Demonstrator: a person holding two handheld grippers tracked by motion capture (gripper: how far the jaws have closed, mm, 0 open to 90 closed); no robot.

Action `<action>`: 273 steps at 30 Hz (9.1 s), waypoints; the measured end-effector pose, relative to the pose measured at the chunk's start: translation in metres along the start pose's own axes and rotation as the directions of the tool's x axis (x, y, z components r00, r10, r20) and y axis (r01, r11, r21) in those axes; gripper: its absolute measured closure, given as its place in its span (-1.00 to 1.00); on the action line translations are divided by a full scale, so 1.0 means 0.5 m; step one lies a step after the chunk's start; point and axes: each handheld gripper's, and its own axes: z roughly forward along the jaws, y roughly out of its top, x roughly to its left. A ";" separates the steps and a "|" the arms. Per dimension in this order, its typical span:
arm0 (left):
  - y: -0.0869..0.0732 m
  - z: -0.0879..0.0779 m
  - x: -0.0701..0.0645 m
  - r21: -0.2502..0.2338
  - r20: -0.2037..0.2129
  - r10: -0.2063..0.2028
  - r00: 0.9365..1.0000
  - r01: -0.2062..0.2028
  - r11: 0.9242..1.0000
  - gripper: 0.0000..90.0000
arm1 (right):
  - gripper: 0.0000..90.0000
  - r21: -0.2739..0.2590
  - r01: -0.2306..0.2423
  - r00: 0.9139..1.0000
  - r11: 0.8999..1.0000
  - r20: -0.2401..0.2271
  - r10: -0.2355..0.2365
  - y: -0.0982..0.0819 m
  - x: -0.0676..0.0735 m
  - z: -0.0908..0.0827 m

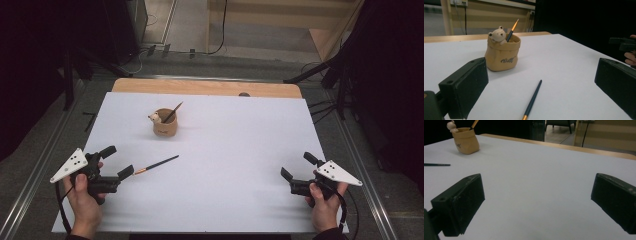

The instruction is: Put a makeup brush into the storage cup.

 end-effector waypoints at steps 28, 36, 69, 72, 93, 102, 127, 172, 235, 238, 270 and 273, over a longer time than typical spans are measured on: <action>0.053 0.109 0.006 0.158 0.120 0.065 0.991 -0.083 0.984 -1.00 | -1.00 -0.006 -0.008 1.000 1.000 0.008 0.008 0.002 -0.005 -0.005; 0.067 0.133 0.012 0.273 0.113 0.113 0.987 -0.140 0.952 -0.69 | -1.00 -0.004 -0.011 1.000 1.000 0.008 0.011 0.002 -0.005 -0.005; 0.041 0.219 0.018 0.735 0.146 0.207 0.967 -0.246 0.632 0.22 | -1.00 0.004 -0.012 1.000 1.000 0.005 0.012 0.000 -0.006 -0.002; 0.035 0.224 0.018 0.757 0.157 0.203 0.967 -0.249 0.604 0.32 | -1.00 0.005 -0.013 1.000 1.000 0.005 0.013 0.000 -0.006 -0.002; 0.029 0.249 0.002 0.820 0.178 0.171 0.969 -0.242 0.518 0.20 | -1.00 0.009 -0.014 1.000 1.000 0.006 0.013 -0.001 -0.007 -0.001; 0.029 0.249 -0.006 0.822 0.177 0.244 0.953 -0.280 0.496 0.43 | -1.00 0.013 -0.018 1.000 1.000 0.010 0.017 -0.002 -0.007 0.000; 0.024 0.243 -0.017 0.806 0.148 0.259 0.955 -0.268 0.527 0.88 | -1.00 0.017 -0.012 1.000 1.000 0.013 0.011 -0.001 -0.006 0.001; 0.058 0.273 -0.101 0.473 0.212 0.146 0.966 -0.233 0.850 0.88 | -0.97 0.048 0.081 0.996 0.996 -0.048 -0.079 0.073 0.121 0.103; 0.030 0.312 -0.205 0.260 0.251 0.146 0.957 -0.212 0.942 0.88 | 0.31 0.088 -0.358 0.888 0.930 -0.275 0.368 0.129 0.290 0.239; 0.029 0.313 -0.210 0.256 0.253 0.153 0.955 -0.219 0.942 0.88 | 0.40 0.089 -0.373 0.881 0.924 -0.278 0.382 0.125 0.292 0.240; 0.015 0.339 -0.236 0.316 0.253 0.174 0.952 -0.251 0.915 0.70 | 0.91 -0.007 -0.212 0.933 0.977 -0.298 0.201 0.156 0.305 0.210; 0.013 0.340 -0.240 0.318 0.261 0.193 0.946 -0.273 0.908 0.85 | 0.91 -0.015 -0.195 0.939 0.981 -0.291 0.182 0.160 0.311 0.206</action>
